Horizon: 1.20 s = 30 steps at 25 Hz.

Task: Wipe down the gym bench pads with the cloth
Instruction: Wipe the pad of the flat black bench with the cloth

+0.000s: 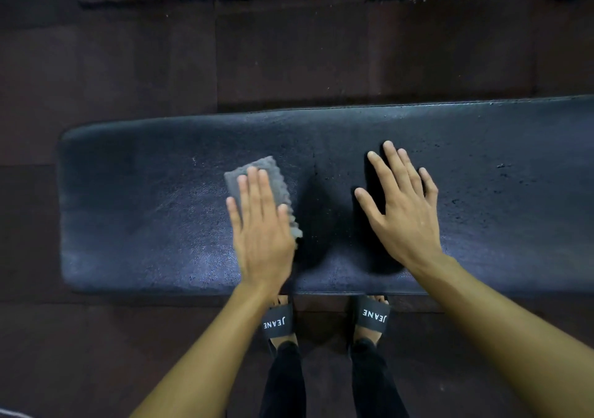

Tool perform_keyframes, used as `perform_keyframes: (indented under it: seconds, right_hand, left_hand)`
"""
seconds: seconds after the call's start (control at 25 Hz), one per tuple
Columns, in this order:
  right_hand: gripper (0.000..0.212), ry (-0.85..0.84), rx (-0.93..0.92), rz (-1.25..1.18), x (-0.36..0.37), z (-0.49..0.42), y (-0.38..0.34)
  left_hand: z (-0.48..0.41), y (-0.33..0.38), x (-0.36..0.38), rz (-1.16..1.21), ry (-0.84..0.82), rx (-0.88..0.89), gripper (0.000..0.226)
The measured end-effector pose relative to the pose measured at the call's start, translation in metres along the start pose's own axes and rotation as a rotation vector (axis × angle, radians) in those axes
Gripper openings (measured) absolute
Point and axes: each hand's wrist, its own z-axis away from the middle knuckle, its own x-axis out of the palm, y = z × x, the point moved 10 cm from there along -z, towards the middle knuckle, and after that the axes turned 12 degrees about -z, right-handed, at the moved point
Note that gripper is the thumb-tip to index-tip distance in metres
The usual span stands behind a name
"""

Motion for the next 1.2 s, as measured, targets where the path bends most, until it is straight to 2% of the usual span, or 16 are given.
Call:
perform_keyframes:
  seconds: [0.12,0.2,0.28,0.36,0.44,0.52,0.72,0.84,0.92,1.04,1.2]
  right_hand:
    - [0.054,0.045,-0.004,-0.075,-0.017,-0.009,0.006]
    - [0.052,0.096,0.045,-0.069,-0.033,-0.015,0.021]
    - [0.054,0.099,0.115,-0.060,-0.044,-0.016,0.046]
    - [0.057,0.029,0.143,-0.057,-0.043,-0.013,0.063]
    - [0.058,-0.014,0.134,-0.051,-0.039,-0.009,0.067]
    - [0.059,-0.019,0.133,-0.049,-0.037,-0.008,0.068]
    - [0.059,-0.025,0.137,-0.065,-0.038,-0.013,0.068]
    - [0.060,-0.020,0.138,-0.071,-0.037,-0.014,0.067]
    - [0.059,-0.018,0.132,-0.075,-0.038,-0.013,0.067]
    - [0.059,-0.027,0.124,-0.093,-0.040,-0.013,0.068]
    - [0.059,-0.050,0.113,-0.089,-0.042,-0.008,0.069]
  left_hand:
    - [-0.034,-0.014,-0.005,-0.017,-0.007,-0.137,0.061]
    - [-0.064,0.002,-0.013,-0.024,0.017,-0.141,0.061]
    - [-0.084,0.034,-0.017,-0.010,0.030,-0.080,0.060]
    - [-0.084,0.078,-0.023,0.007,0.046,0.007,0.059]
    - [-0.059,0.124,-0.025,-0.007,0.091,0.151,0.058]
    - [-0.031,0.135,-0.019,-0.022,0.079,0.233,0.057]
    - [-0.038,0.060,-0.011,-0.030,-0.009,0.016,0.058]
    - [-0.064,0.073,-0.018,-0.012,0.030,-0.078,0.058]
    - [-0.069,0.112,-0.021,0.022,0.048,-0.036,0.058]
    - [-0.047,0.169,-0.024,0.032,0.103,0.123,0.057]
    - [0.022,0.169,-0.011,0.014,0.069,0.246,0.056]
